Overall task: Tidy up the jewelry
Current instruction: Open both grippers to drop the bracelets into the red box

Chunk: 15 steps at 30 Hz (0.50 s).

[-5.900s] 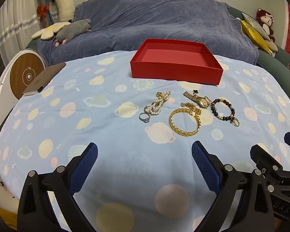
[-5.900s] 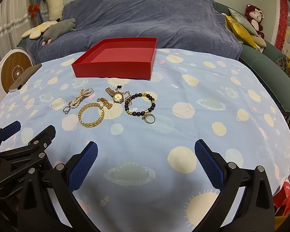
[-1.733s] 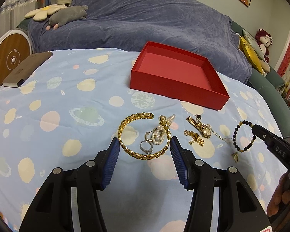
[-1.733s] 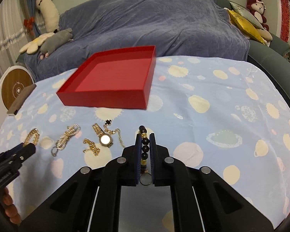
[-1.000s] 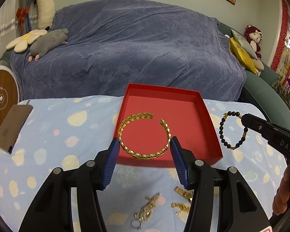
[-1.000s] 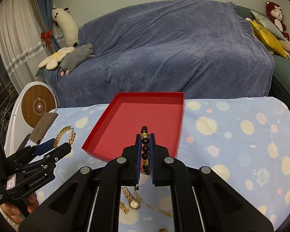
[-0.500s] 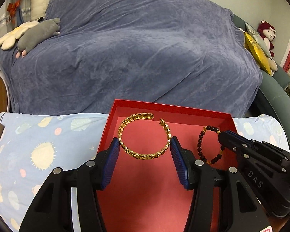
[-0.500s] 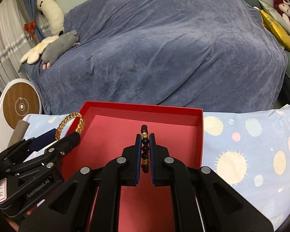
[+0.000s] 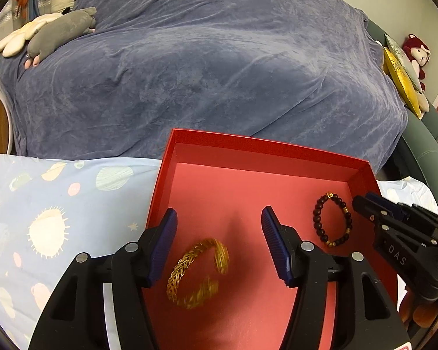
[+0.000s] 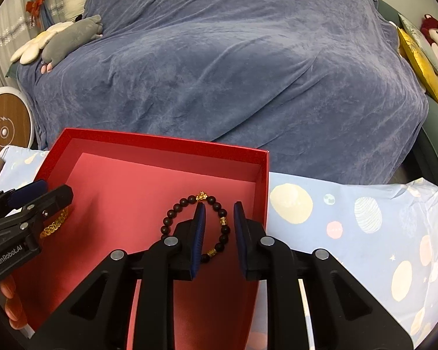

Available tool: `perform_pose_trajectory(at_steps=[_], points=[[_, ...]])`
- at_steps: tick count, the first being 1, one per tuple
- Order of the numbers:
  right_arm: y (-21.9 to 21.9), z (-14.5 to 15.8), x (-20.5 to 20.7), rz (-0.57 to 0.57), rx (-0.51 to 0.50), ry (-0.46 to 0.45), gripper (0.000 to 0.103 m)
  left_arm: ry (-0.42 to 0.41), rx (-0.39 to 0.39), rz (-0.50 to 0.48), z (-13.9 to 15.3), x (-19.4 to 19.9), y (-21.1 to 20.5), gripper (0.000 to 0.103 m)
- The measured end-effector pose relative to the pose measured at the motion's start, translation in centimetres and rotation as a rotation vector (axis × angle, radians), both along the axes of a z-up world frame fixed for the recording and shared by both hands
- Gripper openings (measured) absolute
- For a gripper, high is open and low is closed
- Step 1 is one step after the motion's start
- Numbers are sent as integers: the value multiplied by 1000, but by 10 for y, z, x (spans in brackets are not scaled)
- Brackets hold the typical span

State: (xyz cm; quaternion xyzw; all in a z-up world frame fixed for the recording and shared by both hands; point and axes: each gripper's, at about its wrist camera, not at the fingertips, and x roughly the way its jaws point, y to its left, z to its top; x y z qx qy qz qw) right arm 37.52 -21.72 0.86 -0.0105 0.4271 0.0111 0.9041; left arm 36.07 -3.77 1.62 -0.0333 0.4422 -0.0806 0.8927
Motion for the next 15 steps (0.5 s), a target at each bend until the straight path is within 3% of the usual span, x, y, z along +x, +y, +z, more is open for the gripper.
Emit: perform_pose_trajectory(at_steps=[1, 6, 11, 15], points=[[1, 4, -3, -1, -3, -14, 37, 5, 2, -3, -1, -2, 0, 58], [-3, 39, -46, 9, 63, -59, 40, 32, -14, 11, -2, -22, 8, 58], [-3, 72, -117, 31, 113, -98, 52, -38, -35, 25, 27, -71, 25, 58], [-4, 78, -174, 24, 175, -110, 55, -68, -38, 32, 44, -116, 43, 58]])
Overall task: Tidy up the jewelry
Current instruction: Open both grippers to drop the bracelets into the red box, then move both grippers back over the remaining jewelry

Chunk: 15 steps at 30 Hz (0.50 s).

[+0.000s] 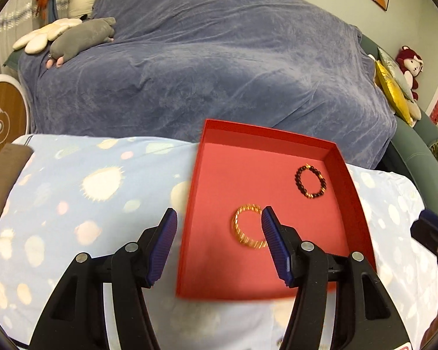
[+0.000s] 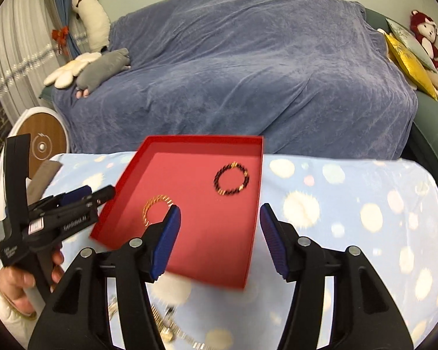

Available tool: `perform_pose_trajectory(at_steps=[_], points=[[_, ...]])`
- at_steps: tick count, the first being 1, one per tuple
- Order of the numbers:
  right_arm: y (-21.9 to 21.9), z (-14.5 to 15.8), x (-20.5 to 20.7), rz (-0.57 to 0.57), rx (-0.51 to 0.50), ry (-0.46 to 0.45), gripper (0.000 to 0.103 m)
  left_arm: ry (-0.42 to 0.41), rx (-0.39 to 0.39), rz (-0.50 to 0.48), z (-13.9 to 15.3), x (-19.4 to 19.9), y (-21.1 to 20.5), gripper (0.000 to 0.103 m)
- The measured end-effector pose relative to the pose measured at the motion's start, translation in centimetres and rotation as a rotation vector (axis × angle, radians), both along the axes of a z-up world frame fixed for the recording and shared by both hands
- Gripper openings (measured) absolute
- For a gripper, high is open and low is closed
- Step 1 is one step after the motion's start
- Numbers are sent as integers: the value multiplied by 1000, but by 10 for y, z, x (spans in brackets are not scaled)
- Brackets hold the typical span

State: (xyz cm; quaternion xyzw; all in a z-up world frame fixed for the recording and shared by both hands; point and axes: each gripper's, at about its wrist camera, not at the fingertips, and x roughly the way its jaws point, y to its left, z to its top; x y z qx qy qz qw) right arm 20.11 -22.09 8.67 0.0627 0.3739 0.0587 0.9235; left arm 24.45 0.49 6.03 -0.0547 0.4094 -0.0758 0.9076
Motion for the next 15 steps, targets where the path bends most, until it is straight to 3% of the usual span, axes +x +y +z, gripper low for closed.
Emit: perform_pose_trajectory(at_steps=[7, 15], points=[[9, -29, -69, -16, 81, 34, 56, -2, -6, 9, 3, -72, 27, 58], [18, -68, -87, -30, 92, 125, 56, 52, 81, -93, -40, -127, 17, 58]])
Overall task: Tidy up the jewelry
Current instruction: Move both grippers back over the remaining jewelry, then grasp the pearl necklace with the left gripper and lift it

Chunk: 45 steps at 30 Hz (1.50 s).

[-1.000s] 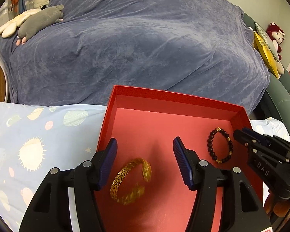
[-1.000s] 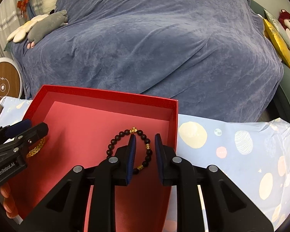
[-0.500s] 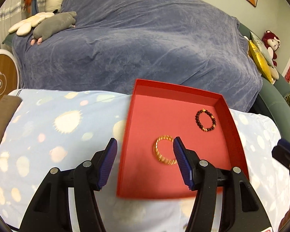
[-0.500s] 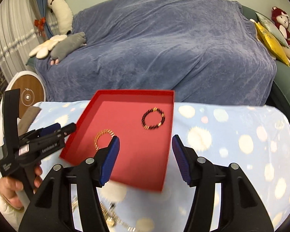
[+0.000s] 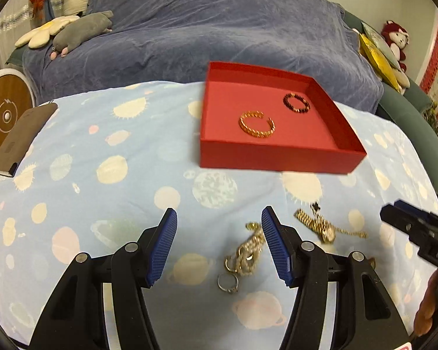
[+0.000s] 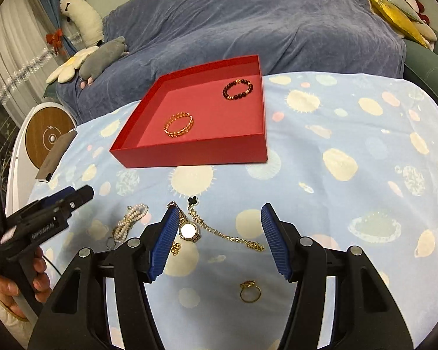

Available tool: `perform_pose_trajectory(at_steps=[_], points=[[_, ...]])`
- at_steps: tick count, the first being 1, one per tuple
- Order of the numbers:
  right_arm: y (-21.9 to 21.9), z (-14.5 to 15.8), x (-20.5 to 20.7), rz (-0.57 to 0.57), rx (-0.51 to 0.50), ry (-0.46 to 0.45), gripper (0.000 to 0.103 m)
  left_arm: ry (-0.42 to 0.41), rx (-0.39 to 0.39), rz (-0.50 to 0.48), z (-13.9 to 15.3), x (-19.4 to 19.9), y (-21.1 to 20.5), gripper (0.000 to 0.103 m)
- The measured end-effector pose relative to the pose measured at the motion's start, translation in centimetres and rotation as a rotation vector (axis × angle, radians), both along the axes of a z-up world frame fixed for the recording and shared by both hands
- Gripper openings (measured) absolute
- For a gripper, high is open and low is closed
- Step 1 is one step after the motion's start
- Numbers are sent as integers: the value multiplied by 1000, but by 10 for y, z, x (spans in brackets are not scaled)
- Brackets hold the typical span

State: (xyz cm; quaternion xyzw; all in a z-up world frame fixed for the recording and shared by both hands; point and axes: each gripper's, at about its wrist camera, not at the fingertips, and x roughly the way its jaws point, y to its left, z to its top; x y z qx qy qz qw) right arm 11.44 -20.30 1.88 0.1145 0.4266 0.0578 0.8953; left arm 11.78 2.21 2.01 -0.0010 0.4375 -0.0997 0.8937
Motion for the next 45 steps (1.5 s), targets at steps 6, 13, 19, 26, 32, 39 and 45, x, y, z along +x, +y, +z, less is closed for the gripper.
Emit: perform_pose_trajectory(at_steps=[6, 13, 19, 26, 32, 39, 45], points=[[21, 1, -4, 51, -76, -17, 59, 38, 49, -53, -31, -9, -8, 58], [31, -2, -10, 63, -152, -33, 65, 32, 36, -71, -34, -16, -12, 58], [31, -6, -10, 55, -142, -23, 65, 28, 41, -76, -37, -12, -20, 58], [31, -7, -8, 46, -136, -15, 65, 56, 28, -96, -47, -7, -27, 43], [32, -7, -7, 50, -138, -13, 65, 61, 33, -128, -50, -11, -29, 18], [32, -7, -7, 49, -140, -15, 65, 37, -23, -148, -31, -21, -23, 17], [35, -7, -8, 59, -147, -19, 65, 26, -125, -158, -6, -30, -10, 4]])
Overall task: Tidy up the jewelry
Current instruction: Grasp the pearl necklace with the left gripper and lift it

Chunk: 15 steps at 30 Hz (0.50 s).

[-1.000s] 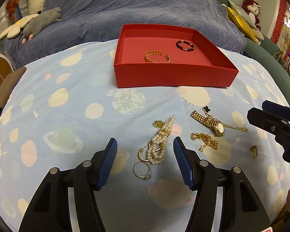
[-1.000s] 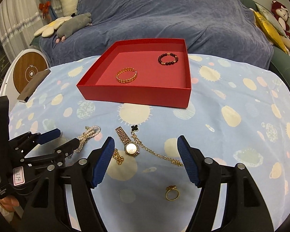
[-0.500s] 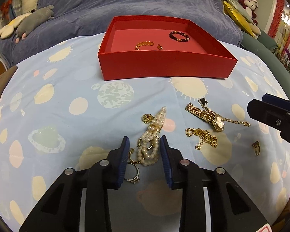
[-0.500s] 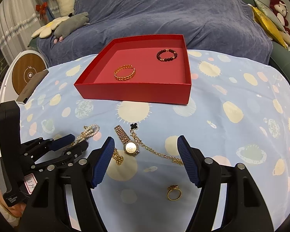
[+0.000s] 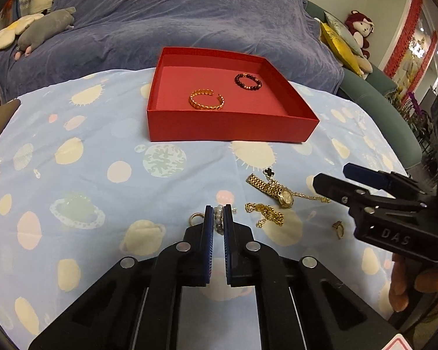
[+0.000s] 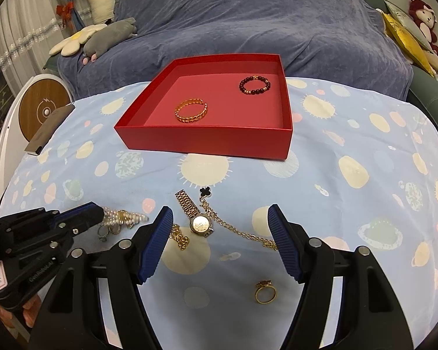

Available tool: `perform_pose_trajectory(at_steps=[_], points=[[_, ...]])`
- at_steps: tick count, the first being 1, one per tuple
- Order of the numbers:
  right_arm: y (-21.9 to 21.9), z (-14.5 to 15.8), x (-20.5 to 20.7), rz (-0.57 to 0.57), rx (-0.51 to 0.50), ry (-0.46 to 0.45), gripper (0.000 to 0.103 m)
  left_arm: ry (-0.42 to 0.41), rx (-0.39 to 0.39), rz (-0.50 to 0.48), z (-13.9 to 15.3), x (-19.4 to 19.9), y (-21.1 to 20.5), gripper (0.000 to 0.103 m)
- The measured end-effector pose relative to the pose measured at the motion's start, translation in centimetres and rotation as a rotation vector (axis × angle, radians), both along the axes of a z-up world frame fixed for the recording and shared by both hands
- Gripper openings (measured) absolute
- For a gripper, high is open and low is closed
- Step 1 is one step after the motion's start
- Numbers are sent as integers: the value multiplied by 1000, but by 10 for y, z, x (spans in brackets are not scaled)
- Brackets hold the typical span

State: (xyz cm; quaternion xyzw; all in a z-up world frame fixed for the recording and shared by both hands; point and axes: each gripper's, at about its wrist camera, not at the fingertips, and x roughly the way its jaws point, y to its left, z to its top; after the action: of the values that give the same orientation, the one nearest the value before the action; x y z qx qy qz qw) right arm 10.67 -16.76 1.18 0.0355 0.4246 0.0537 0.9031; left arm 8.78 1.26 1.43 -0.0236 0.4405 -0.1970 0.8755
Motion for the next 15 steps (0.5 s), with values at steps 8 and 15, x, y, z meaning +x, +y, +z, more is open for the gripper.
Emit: perform_pose_trajectory(at_steps=[8, 15], points=[[7, -1, -1, 9, -11, -1, 65, -23, -17, 21, 11, -1, 14, 4], [8, -1, -1, 12, -13, -2, 65, -52, -38, 56, 25, 1, 29, 4]])
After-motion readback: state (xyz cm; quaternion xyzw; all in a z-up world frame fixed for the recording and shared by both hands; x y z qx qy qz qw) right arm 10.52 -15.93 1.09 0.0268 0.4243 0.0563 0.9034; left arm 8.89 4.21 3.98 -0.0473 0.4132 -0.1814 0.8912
